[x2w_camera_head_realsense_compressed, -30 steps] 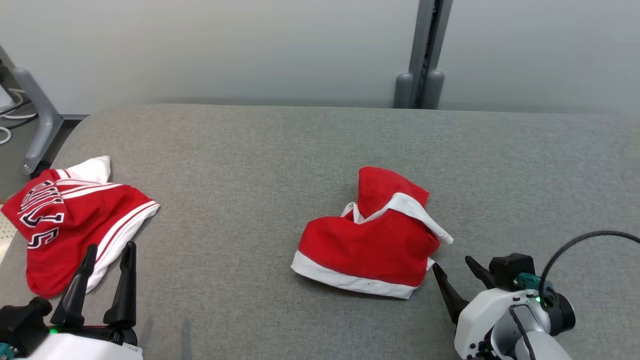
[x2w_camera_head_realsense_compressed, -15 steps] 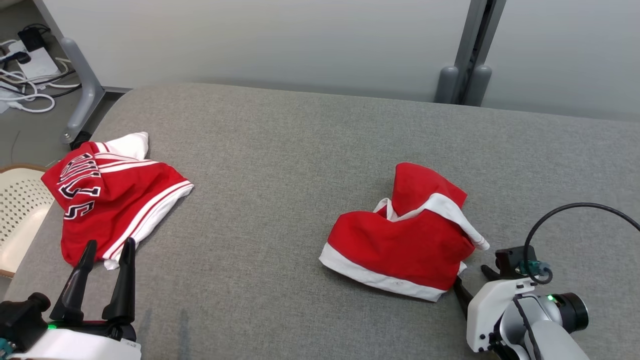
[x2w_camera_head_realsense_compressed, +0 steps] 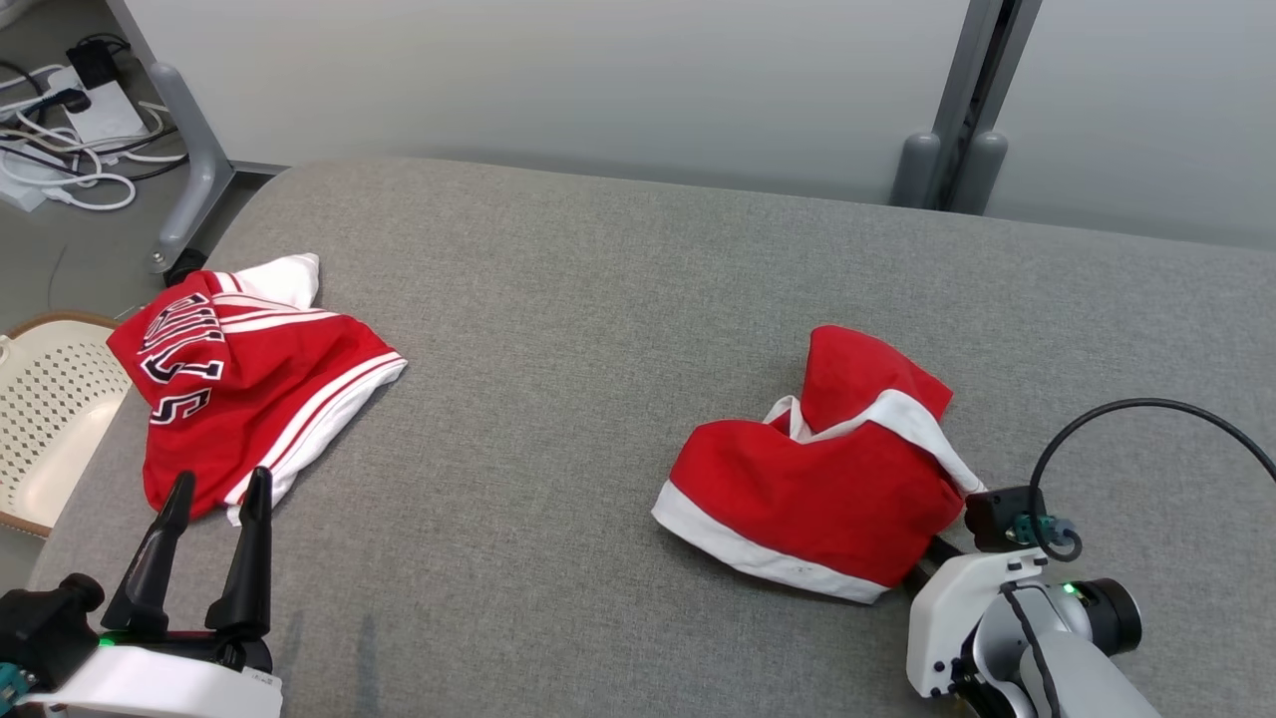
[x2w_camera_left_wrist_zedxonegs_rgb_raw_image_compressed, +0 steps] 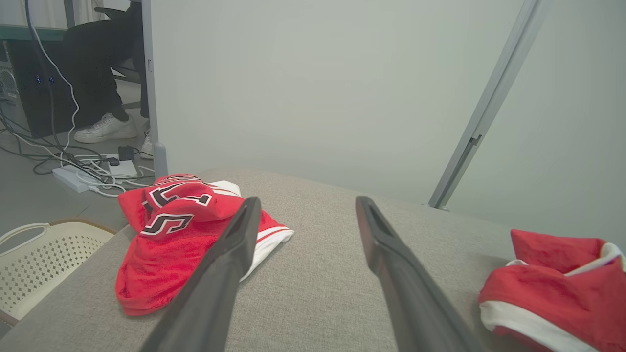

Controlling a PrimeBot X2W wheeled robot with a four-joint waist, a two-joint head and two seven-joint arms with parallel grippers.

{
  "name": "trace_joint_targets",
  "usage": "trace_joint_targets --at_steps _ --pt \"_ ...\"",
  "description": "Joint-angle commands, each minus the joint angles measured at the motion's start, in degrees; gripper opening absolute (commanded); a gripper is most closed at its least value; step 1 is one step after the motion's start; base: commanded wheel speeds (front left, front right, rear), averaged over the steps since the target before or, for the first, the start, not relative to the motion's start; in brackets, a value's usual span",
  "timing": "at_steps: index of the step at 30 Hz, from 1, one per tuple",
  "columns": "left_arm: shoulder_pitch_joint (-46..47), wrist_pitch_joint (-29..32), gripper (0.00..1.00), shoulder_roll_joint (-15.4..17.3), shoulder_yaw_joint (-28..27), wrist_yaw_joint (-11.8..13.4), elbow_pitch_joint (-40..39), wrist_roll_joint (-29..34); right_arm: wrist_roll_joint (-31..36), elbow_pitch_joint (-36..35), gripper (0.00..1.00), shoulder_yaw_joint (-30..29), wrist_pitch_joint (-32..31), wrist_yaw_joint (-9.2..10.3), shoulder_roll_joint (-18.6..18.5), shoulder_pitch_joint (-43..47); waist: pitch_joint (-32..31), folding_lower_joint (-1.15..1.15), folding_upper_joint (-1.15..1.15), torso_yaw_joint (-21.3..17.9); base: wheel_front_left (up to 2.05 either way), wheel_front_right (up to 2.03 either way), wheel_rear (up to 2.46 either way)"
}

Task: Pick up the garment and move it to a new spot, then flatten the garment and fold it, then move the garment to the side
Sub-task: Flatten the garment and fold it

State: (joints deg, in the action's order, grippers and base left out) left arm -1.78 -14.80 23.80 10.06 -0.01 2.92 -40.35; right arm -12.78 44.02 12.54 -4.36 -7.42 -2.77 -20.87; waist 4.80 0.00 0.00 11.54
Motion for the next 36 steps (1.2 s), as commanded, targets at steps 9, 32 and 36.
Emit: trace_joint_targets --at_steps 9,32,36 --pt "-0.2 0.0 1.0 -0.1 0.2 0.9 -0.1 0.1 -1.3 1.6 0.0 2.0 2.6 -0.1 -0.7 -1.0 -1.6 0.0 0.0 -1.9 0.0 0.0 0.0" --pt "-1.8 0.7 1.0 -0.1 1.7 1.4 -1.9 0.6 5.6 -21.1 0.0 -12.8 -4.3 -0.08 -1.1 14.9 -2.5 0.0 0.0 -14.1 0.0 0.0 0.0" --pt "-1.7 0.9 1.0 -0.2 2.4 1.2 -1.5 0.6 6.8 -23.2 0.33 -15.6 -4.7 -0.08 -0.6 18.0 -2.8 0.0 0.0 -14.5 0.0 0.0 0.0"
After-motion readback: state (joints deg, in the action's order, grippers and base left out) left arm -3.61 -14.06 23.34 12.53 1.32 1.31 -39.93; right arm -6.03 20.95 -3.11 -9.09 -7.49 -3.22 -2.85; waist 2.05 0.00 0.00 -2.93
